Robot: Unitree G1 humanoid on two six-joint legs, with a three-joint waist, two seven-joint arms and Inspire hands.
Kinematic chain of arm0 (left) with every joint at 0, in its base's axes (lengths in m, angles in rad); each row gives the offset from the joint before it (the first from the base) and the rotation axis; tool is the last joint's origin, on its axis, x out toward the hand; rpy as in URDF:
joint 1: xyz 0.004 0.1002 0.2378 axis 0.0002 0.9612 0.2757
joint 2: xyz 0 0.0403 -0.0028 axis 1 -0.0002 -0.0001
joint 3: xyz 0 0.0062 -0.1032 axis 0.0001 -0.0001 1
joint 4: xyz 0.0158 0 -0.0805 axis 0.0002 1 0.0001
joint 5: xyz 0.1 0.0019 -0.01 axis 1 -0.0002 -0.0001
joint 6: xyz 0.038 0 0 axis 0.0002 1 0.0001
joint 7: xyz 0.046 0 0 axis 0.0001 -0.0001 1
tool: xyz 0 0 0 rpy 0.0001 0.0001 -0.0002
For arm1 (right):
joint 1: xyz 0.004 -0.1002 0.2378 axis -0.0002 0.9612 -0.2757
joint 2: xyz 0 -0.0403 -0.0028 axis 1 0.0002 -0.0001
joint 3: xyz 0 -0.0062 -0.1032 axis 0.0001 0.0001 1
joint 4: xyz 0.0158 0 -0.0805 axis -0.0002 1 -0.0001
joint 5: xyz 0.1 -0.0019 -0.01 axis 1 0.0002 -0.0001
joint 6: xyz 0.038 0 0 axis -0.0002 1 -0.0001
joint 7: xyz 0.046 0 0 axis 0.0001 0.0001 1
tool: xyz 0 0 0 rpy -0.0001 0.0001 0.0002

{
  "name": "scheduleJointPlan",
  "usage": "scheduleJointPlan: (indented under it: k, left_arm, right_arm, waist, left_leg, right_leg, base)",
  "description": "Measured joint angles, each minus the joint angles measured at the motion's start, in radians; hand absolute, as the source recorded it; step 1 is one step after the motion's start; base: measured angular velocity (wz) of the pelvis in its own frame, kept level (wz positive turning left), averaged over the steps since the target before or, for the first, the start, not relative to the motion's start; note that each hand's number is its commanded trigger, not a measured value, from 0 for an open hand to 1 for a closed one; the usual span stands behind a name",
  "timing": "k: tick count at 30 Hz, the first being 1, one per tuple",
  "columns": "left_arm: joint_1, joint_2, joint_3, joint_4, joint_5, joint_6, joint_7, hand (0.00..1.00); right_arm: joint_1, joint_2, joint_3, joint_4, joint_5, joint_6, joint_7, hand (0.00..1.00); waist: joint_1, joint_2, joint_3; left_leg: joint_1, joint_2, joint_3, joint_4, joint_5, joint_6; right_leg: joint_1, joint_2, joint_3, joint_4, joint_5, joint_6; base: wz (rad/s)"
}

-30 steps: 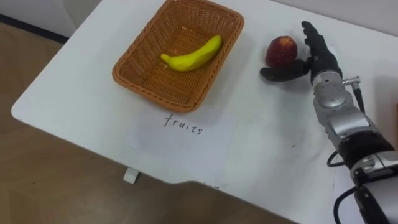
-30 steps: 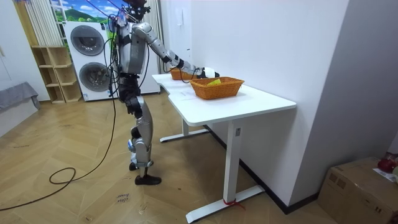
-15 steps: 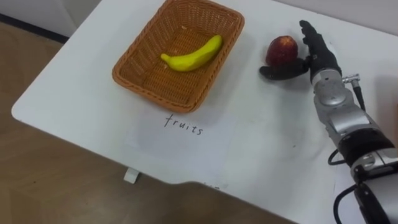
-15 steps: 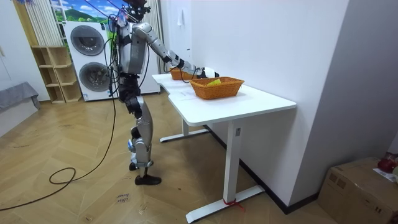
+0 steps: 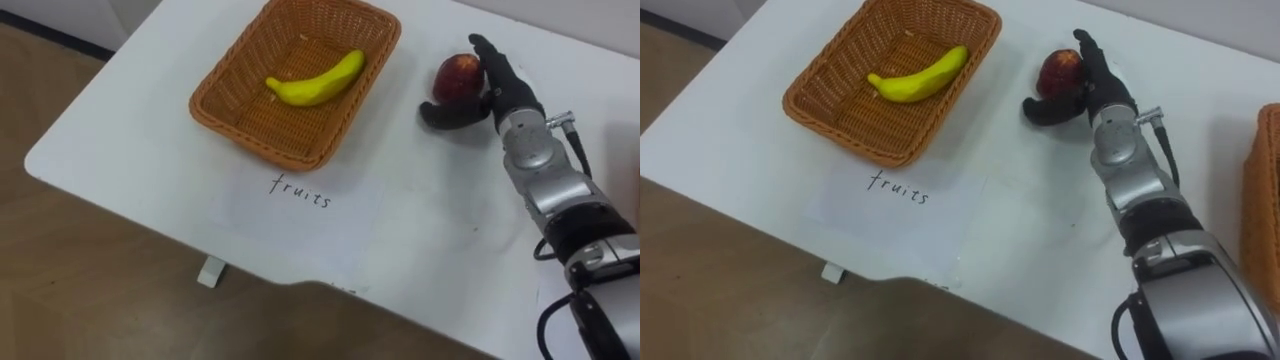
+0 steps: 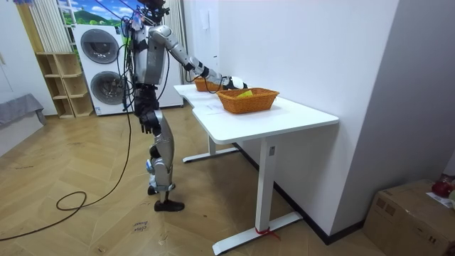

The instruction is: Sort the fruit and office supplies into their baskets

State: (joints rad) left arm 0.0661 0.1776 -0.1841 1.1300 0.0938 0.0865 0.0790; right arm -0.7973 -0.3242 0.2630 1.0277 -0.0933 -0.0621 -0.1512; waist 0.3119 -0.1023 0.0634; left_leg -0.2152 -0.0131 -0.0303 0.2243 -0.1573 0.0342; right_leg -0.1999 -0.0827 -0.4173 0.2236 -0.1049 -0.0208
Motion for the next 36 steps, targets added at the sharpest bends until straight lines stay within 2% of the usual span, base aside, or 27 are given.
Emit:
scheduleJointPlan:
  k: [4,5,6,7,13,16,18,36]
  left_arm:
    - [-0.001,0.0,-0.004,-0.001,0.019,0.001,-0.003,0.0]
    - [-0.001,0.0,-0.007,-0.003,0.019,0.001,-0.003,0.0]
    - [-0.001,0.0,-0.008,-0.005,0.019,0.001,-0.004,0.0]
    - [-0.001,0.0,-0.008,-0.005,0.019,0.001,-0.004,0.0]
    - [-0.004,0.001,-0.008,-0.005,0.019,0.001,-0.004,0.0]
    - [-0.013,0.001,-0.008,-0.006,0.019,0.001,-0.004,0.0]
    - [-0.015,0.001,-0.007,-0.006,0.019,0.001,-0.004,0.0]
    - [-0.035,0.009,-0.007,-0.006,0.029,-0.001,-0.001,0.0]
  right_arm:
    - [0.0,-0.001,0.029,0.0,0.0,0.0,0.024,0.0]
    - [0.0,0.0,0.032,0.0,-0.001,0.0,0.03,0.15]
    - [0.0,0.0,0.033,0.0,-0.011,0.0,0.034,0.54]
    - [0.0,0.0,0.033,0.0,-0.018,0.001,0.036,1.0]
    - [-0.008,-0.013,0.046,0.0,-0.037,0.011,0.031,1.0]
    - [-0.01,-0.047,0.05,0.0,-0.045,0.014,0.031,1.0]
    - [-0.014,-0.053,0.052,0.0,-0.066,0.02,0.024,1.0]
    - [-0.021,-0.052,0.071,0.001,-0.035,0.021,0.023,1.0]
  waist:
    - [0.0,-0.002,-0.0014]
    - [0.0,-0.002,-0.0014]
    - [0.0,-0.002,-0.0015]
    - [0.0,-0.002,-0.0016]
    - [0.005,-0.004,-0.0033]
    - [0.025,-0.007,-0.0052]
    - [0.028,-0.008,-0.0057]
    - [0.031,-0.007,-0.0053]
  left_leg:
    - [0.0,0.0,0.0,0.01,0.0,0.0]
    - [0.0,0.001,0.0,0.011,0.0,0.0]
    - [-0.001,0.001,0.0,0.012,0.0,0.0]
    - [-0.001,0.001,0.0,0.013,0.0,0.0]
    - [-0.002,0.001,-0.001,0.013,0.0,0.0]
    - [0.0,0.001,-0.001,0.015,0.0,0.0]
    - [0.0,0.001,-0.002,0.017,0.0,0.0]
    - [0.0,0.001,-0.005,0.015,0.0,-0.001]
  right_leg:
    - [0.0,0.0,0.0,0.0,0.001,-0.001]
    - [0.0,0.001,0.0,0.0,0.001,-0.002]
    - [0.0,0.001,0.0,0.0,0.002,-0.003]
    - [0.0,0.001,-0.001,0.001,0.002,-0.003]
    - [0.0,0.0,-0.004,0.004,0.003,-0.004]
    - [0.002,0.0,-0.005,0.004,0.004,-0.005]
    - [0.003,0.0,-0.007,0.004,0.004,-0.005]
    - [0.005,0.0,-0.01,-0.001,0.004,-0.004]
  base:
    - [0.0]
    - [0.0]
    - [0.0]
    - [0.0]
    - [0.0]
    - [0.0]
    - [0.0]
    - [0.0]
